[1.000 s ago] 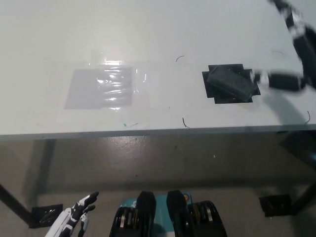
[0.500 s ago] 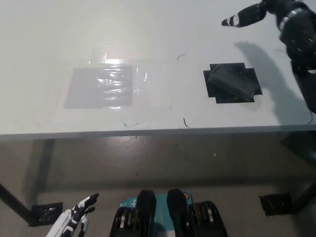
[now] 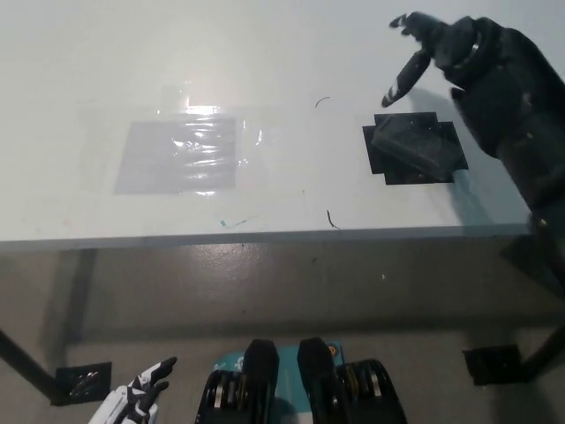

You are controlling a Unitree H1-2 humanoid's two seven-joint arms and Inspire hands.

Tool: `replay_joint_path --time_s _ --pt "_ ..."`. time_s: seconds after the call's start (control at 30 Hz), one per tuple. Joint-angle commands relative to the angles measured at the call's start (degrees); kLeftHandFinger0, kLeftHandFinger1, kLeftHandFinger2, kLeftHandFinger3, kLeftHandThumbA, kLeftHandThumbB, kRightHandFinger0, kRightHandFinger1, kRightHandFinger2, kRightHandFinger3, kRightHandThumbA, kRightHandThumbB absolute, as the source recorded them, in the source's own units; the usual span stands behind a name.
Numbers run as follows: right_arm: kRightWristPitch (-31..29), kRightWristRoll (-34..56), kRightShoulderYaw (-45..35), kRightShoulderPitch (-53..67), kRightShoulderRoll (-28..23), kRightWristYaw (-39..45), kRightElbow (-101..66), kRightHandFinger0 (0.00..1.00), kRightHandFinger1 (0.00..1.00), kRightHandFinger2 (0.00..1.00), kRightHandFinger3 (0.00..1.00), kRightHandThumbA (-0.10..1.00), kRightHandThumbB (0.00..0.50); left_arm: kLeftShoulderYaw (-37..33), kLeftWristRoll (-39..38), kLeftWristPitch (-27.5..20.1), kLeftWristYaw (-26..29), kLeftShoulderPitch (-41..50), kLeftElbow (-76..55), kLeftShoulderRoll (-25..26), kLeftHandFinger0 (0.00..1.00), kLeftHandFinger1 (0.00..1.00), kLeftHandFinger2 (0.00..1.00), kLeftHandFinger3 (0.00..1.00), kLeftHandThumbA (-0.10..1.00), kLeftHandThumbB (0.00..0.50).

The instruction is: A whiteboard eraser is kept on the black marked spot on the table infront of the robot and the robot uses its right hand to swipe it back and forth on the table twice to clean it

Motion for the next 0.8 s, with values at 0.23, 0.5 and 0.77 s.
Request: replay_joint_path --time_s 0.23,0.5,0.77 --pt "-0.81 1.98 -0.66 -3.67 2.04 2.22 4.84 1.00 1.00 1.00 1.00 1.00 0.238 -0.67 3.44 -3.18 -1.17 0.99 -3.39 3.03 1.00 1.00 1.00 1.00 0.86 0.390" --pt "-5.23 0.04 2.66 -0.38 1.42 4.07 4.94 1.00 1.00 1.00 1.00 1.00 0.193 -0.76 3.68 -3.05 -1.16 1.15 -3.73 2.98 1.00 1.00 1.00 1.00 0.85 0.389" --pt "1.55 -1.99 4.73 1.73 0.29 0.97 5.89 1.00 1.00 1.00 1.00 1.00 0.275 -0.48 3.74 -2.99 -1.22 1.94 -4.19 3.24 1.00 1.00 1.00 1.00 0.85 0.403"
